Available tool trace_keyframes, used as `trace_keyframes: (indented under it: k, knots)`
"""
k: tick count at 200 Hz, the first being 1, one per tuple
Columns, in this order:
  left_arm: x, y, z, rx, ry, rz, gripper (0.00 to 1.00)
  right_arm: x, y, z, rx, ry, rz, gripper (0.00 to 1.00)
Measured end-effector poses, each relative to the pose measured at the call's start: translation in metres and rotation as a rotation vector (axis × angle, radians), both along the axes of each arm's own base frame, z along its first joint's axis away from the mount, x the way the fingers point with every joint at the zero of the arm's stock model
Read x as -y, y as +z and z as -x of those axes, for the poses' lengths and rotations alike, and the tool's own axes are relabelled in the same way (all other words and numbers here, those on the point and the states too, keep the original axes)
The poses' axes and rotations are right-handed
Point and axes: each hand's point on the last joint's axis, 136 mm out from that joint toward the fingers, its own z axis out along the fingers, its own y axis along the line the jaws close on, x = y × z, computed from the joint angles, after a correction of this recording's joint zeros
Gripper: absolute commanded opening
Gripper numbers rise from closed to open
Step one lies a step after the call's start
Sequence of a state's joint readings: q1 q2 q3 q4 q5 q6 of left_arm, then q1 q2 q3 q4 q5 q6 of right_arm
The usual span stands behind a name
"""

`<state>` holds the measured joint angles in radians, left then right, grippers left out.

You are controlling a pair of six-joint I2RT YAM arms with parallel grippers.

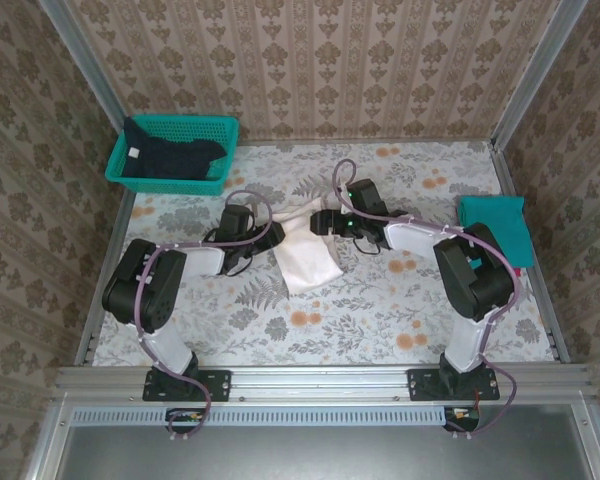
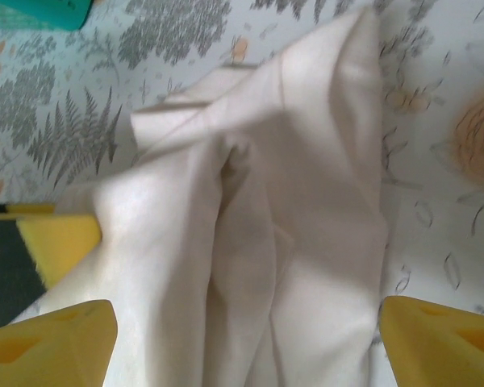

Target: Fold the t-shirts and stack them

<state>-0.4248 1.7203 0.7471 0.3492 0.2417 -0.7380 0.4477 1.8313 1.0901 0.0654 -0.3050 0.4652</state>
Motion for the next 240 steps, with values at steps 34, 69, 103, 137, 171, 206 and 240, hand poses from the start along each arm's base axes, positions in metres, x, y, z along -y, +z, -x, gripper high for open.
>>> trace_keyframes:
  k: [34,69,103,137,171,206,240]
  knots:
    - [0.009,0.006,-0.001,0.007,-0.023,0.019,0.52,-0.001,-0.021,0.022,-0.076,0.032,-0.006,0.85]
    - [0.021,0.003,-0.004,0.000,-0.046,0.041,0.40,-0.009,-0.039,0.030,-0.122,0.059,-0.005,0.85]
    - [0.030,-0.010,0.000,-0.022,-0.059,0.044,0.36,-0.023,-0.039,0.031,-0.119,0.094,-0.020,0.83]
    - [0.034,-0.011,-0.002,-0.017,-0.058,0.058,0.35,-0.037,-0.041,0.030,-0.121,0.126,-0.018,0.78]
    - [0.035,-0.010,-0.003,-0.013,-0.051,0.068,0.34,-0.044,-0.044,0.029,-0.120,0.154,0.011,0.64]
    - [0.034,-0.010,-0.003,-0.006,-0.050,0.072,0.36,-0.050,-0.050,0.031,-0.117,0.187,0.050,0.34]
    - [0.034,-0.006,-0.002,0.017,-0.048,0.084,0.61,-0.051,-0.047,0.028,-0.103,0.210,0.073,0.00]
